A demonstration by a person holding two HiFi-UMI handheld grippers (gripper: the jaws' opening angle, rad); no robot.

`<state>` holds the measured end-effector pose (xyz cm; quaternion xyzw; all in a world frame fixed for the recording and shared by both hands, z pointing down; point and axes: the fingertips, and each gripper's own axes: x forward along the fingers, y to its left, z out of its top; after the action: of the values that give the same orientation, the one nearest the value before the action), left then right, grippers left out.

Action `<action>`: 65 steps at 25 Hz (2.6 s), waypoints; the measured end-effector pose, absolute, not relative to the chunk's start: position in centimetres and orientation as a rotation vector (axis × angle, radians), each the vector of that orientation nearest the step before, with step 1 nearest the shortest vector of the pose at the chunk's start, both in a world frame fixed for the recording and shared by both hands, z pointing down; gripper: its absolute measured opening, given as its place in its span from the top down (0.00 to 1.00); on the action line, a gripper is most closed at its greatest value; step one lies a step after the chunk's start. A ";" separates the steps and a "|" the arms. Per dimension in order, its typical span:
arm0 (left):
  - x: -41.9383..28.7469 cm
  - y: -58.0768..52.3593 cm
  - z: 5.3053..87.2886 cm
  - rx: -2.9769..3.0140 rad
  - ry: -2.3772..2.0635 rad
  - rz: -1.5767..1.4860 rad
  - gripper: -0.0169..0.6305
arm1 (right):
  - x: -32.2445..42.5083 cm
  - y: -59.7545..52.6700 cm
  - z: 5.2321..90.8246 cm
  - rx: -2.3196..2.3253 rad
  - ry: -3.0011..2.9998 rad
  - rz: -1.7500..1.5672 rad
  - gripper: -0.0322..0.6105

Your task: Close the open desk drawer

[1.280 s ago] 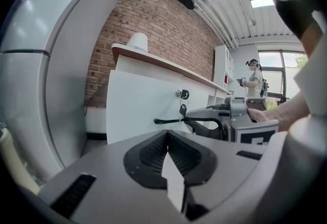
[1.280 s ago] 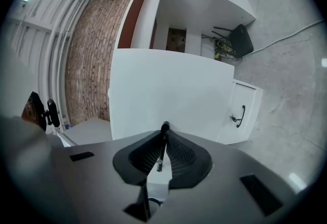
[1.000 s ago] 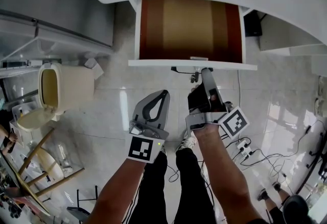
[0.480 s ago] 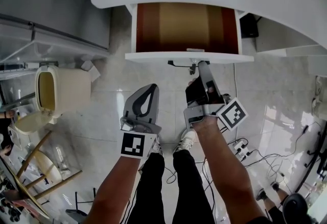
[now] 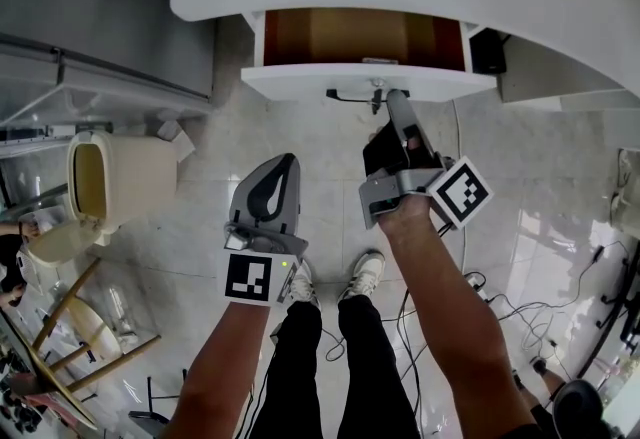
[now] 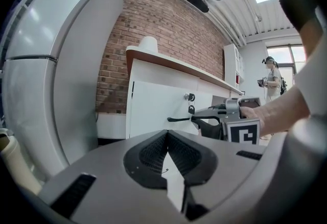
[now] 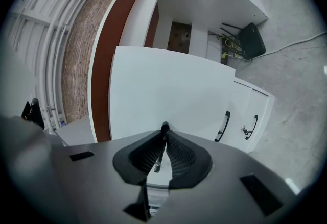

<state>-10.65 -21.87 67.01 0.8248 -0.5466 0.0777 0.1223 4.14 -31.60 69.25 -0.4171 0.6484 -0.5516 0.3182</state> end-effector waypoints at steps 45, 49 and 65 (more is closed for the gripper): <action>-9.9 -25.1 65.1 2.431 -1.611 0.191 0.96 | 4.1 -40.7 68.7 -1.048 1.652 -1.398 0.88; -10.2 -24.9 65.2 2.418 -1.624 0.217 0.96 | 3.3 -39.8 68.5 -1.036 1.687 -1.407 0.87; -8.8 -22.3 60.0 2.484 -1.597 0.205 0.96 | 1.0 -26.7 58.8 -1.150 2.289 -1.046 0.86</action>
<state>-8.81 -22.28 59.98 0.8357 -0.5373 0.0690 0.0905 1.01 -26.72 58.81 -0.4083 0.8127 -0.3716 0.1863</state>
